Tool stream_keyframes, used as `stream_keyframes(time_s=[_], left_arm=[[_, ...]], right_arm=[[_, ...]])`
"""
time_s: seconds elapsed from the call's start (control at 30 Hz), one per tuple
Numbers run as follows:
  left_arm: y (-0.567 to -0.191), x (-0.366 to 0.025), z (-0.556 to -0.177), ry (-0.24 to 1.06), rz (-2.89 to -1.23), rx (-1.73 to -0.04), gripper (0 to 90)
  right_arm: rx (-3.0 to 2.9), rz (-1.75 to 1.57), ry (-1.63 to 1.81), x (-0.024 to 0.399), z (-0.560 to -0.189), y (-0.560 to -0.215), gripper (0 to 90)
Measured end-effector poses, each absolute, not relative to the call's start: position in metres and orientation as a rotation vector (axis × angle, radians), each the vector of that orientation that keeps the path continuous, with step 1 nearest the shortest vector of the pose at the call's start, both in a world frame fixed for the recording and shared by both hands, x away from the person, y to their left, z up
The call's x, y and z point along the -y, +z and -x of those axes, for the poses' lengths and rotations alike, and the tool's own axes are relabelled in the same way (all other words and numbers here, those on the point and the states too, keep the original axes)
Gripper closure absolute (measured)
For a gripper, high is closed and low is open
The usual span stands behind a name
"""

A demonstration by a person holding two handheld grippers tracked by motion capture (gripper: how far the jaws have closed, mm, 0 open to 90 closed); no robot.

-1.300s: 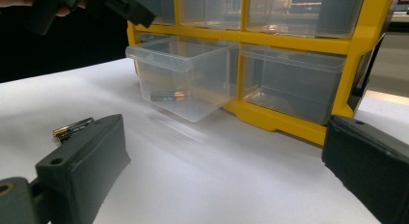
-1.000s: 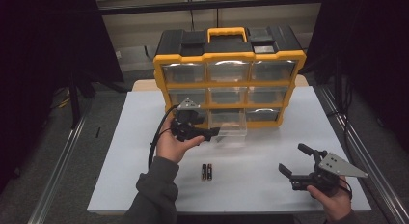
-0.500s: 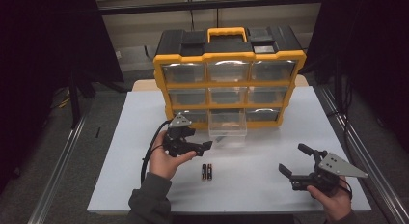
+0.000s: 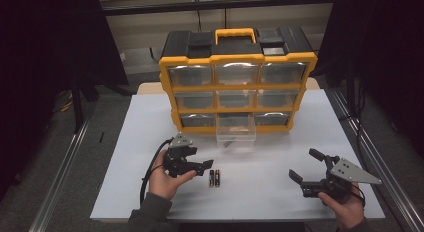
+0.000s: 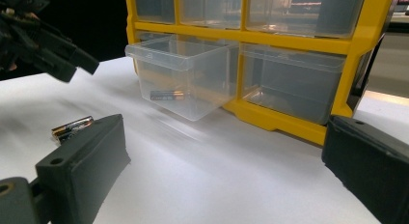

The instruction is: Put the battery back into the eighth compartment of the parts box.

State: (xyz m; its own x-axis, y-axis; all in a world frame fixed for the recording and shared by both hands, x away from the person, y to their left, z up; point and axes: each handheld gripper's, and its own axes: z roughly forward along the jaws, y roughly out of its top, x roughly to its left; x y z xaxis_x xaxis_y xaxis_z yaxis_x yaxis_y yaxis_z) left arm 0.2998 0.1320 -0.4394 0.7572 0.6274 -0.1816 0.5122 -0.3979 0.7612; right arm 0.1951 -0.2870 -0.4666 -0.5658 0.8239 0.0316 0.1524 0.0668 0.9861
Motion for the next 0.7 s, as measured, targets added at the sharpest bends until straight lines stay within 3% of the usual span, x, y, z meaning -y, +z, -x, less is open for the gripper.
stream_keyframes(time_s=[0.13, 0.7], left_arm=[[-0.448, -0.134, -0.295, 0.158, -2.091, -0.874, 33.1], [-0.467, -0.124, -0.282, 0.138, -2.149, -0.885, 49.4]], right_arm=[[-1.789, -0.968, 1.539, 0.287, -0.195, -0.467, 1.7], [-1.782, -0.968, 1.547, 0.287, -0.195, -0.466, 1.8]])
